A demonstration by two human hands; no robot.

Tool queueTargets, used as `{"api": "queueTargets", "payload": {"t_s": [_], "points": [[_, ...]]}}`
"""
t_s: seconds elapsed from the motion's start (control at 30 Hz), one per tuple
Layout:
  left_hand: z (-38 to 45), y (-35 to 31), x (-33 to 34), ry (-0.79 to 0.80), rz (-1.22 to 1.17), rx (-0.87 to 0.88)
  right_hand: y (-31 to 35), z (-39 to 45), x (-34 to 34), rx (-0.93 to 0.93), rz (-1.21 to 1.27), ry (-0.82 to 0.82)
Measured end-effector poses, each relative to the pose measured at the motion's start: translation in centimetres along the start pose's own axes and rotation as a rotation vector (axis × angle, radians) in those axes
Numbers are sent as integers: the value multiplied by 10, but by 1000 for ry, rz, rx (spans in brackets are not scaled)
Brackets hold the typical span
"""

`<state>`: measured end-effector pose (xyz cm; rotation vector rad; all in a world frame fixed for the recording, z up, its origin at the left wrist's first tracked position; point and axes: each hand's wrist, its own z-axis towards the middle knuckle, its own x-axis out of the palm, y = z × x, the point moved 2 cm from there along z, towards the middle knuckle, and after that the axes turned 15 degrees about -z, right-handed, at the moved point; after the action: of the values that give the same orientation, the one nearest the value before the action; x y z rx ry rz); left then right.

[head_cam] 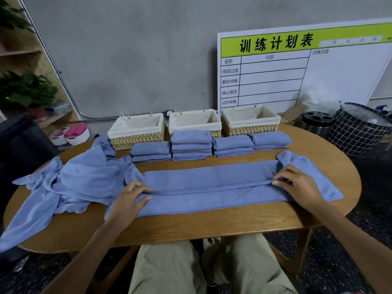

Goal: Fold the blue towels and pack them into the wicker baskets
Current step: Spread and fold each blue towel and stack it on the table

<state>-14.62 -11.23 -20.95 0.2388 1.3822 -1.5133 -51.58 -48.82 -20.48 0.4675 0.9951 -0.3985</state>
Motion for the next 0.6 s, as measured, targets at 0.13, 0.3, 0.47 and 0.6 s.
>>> {"api": "queueTargets", "payload": {"t_s": [0.13, 0.3, 0.47, 0.6], "points": [[-1, 4, -13, 26, 23, 39, -1, 0, -10, 51, 19, -23], [-10, -15, -23, -199, -35, 157, 8, -6, -16, -29, 91, -139], [-28, -5, -9, -122, -86, 109, 5, -26, -5, 11, 14, -56], [-28, -2, -9, -141, -69, 127, 1, -28, -9, 20, 31, -37]]}}
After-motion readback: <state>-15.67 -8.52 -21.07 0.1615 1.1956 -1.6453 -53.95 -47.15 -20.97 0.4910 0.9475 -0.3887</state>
